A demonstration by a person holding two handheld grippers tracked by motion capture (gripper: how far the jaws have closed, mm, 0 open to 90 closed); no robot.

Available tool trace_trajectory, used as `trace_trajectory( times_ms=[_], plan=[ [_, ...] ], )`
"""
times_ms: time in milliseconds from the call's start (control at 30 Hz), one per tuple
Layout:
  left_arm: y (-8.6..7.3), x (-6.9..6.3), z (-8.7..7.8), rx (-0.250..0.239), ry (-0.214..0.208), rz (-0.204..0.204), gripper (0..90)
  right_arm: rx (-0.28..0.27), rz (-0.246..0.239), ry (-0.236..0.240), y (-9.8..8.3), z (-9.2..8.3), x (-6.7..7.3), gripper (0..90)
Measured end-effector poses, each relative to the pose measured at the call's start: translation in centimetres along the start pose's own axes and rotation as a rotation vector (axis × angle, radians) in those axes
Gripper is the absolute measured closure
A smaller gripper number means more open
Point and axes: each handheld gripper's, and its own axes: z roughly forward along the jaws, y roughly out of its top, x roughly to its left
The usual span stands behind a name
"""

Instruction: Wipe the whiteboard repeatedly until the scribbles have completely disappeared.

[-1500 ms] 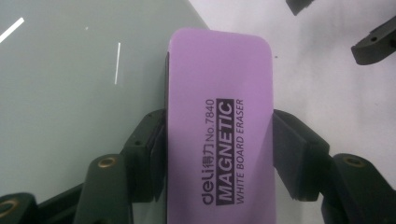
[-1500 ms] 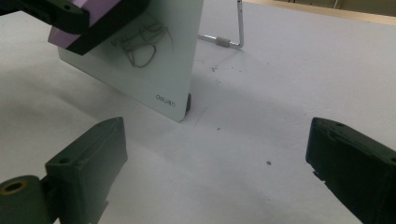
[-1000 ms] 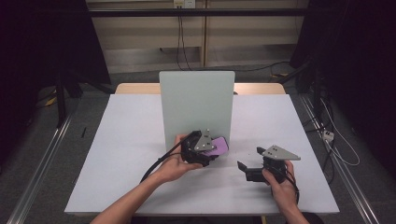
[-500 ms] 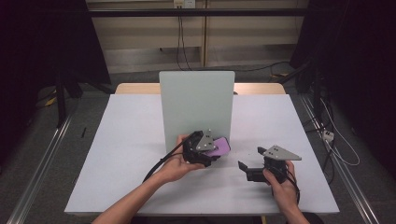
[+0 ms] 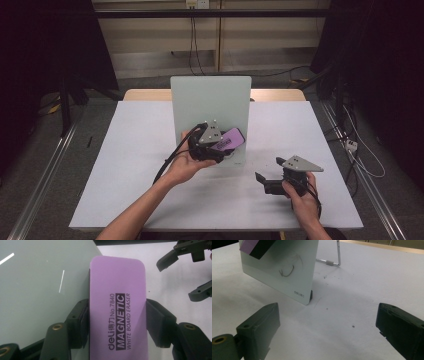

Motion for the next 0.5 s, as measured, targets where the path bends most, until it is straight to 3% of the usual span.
trace_trajectory(
  times_ms=[167,500],
  plan=[
    [0.0,-0.4,0.7,-0.002,-0.013,0.016,40.5,-0.006,0.009,-0.011,-0.1,-0.4,-0.4,5.7],
    [-0.4,-2.1,3.0,0.049,-0.06,0.065,40.6,-0.018,0.007,0.001,-0.2,-0.8,-0.6,5.9]
  ],
)
